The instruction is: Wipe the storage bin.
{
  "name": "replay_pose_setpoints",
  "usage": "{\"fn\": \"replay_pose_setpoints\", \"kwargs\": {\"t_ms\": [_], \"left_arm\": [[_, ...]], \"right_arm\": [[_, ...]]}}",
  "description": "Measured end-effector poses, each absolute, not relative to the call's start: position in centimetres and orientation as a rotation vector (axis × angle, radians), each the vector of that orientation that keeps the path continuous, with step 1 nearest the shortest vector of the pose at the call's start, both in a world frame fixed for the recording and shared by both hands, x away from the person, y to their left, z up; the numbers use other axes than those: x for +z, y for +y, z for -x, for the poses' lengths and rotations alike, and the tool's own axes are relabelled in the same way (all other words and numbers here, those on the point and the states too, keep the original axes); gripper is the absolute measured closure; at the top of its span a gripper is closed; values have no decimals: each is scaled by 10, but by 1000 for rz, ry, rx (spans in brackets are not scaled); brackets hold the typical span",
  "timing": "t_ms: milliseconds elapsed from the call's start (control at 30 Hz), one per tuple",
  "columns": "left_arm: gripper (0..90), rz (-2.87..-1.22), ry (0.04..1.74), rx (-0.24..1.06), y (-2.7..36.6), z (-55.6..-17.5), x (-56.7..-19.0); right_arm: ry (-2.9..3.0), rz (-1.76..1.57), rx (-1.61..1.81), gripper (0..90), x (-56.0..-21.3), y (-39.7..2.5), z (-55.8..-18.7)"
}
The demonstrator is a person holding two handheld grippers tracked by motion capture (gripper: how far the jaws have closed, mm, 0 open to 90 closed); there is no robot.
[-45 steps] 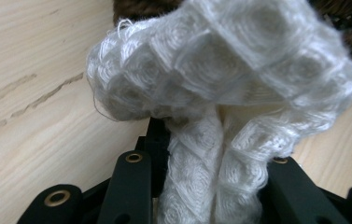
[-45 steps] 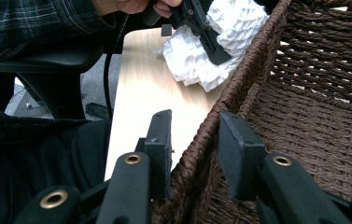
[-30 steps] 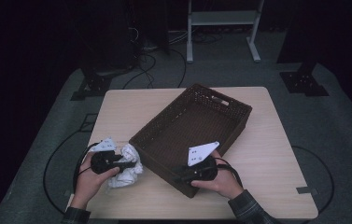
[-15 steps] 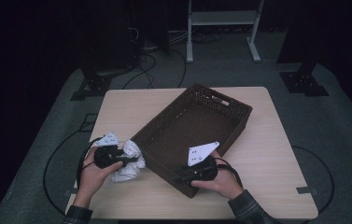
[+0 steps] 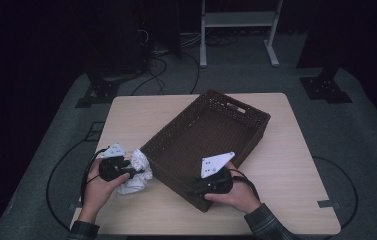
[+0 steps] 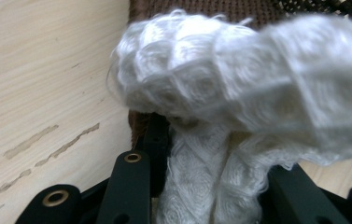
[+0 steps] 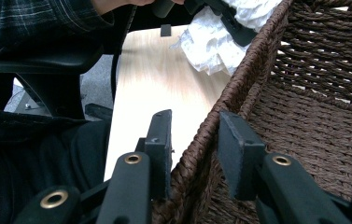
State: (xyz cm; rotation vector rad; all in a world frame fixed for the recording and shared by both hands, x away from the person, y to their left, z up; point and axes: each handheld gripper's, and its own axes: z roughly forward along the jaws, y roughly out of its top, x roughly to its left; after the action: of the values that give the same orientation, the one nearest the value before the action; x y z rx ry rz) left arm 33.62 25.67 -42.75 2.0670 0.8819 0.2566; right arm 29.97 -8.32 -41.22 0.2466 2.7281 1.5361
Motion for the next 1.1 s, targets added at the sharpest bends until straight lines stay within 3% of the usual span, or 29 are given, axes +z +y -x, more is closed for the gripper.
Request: {"fn": "replay_pose_setpoints", "kwargs": {"t_ms": [767, 1100], "left_arm": [[673, -2216, 888, 262, 246, -343, -463], [669, -2192, 893, 253, 246, -339, -472]], "right_arm": [[2730, -248, 1536, 655, -412, -83, -300], [2729, -248, 1537, 655, -412, -83, -300]]}}
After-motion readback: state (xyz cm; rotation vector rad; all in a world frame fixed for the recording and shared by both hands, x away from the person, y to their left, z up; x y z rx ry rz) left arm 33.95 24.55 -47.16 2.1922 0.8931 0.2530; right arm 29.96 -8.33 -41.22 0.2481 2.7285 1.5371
